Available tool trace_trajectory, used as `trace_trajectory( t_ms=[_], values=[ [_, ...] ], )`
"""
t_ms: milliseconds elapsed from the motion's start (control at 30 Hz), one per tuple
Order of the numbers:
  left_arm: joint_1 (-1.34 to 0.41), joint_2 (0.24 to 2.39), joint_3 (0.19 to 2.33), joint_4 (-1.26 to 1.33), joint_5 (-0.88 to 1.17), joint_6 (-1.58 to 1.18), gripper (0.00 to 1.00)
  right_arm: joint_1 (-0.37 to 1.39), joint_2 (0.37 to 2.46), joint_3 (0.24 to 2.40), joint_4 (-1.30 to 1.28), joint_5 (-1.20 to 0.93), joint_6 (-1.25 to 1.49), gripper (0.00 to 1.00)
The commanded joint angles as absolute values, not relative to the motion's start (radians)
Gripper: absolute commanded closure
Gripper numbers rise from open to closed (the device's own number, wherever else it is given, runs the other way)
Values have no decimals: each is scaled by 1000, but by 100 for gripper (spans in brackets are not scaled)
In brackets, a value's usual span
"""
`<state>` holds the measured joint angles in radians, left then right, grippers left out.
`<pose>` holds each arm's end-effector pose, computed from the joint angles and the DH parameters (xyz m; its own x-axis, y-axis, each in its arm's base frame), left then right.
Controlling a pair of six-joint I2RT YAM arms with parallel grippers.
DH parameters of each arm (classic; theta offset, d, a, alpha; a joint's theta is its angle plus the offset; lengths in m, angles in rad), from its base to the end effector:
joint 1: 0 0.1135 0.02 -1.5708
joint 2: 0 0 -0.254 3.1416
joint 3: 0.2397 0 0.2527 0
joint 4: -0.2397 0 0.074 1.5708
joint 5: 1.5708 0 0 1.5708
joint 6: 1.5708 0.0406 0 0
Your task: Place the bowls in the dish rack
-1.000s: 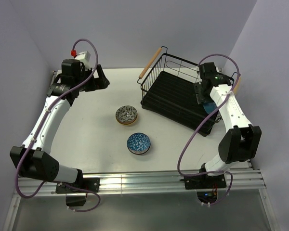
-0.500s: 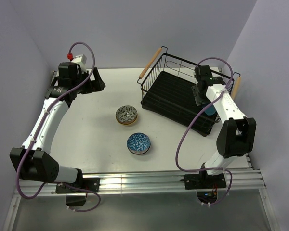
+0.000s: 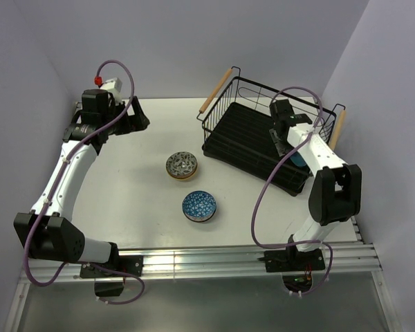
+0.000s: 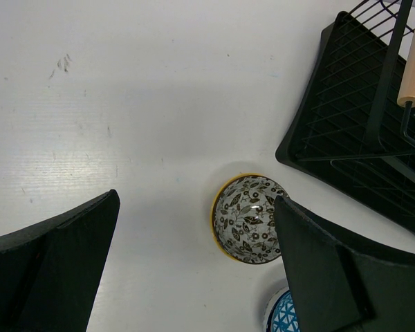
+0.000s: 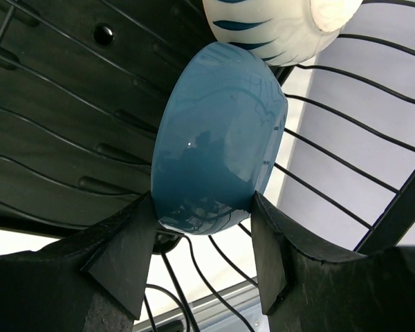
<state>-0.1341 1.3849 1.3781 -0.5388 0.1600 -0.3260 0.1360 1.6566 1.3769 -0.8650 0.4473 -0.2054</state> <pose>0.3127 -0.0487 0.3622 -0.5727 -0.2418 -0.7833 0.0882 0.9318 -0.3521 0.3392 0.0287 0.2557 -0.8944 -0.3080 -0.3243 -0.1303 0.8731 -0.4699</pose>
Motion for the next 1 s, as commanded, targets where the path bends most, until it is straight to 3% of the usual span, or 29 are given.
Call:
trace_trajectory(
  t_ms=[0, 133, 333, 367, 433, 567, 767, 967],
  values=[
    [-127, 1364, 1376, -509, 172, -311, 0, 146, 1667, 1339, -874, 520, -215, 100],
    [-126, 1368, 1381, -511, 176, -311, 0, 153, 1680, 1322, -893, 523, -219, 100],
    [-123, 1374, 1388, -515, 178, -314, 1, 160, 1690, 1287, -907, 526, -215, 84],
    [-123, 1374, 1387, -515, 178, -316, 0, 158, 1692, 1281, -908, 531, -210, 77],
    [-123, 1377, 1387, -515, 178, -316, 1, 156, 1697, 1279, -922, 522, -203, 71],
    [-121, 1381, 1390, -518, 178, -318, 1, 160, 1701, 1288, -939, 479, -178, 43],
    [-120, 1381, 1396, -523, 176, -316, 0, 160, 1709, 1302, -965, 440, -161, 28],
    [-120, 1382, 1394, -526, 179, -321, 1, 161, 1697, 1301, -979, 405, -149, 22]
  ],
)
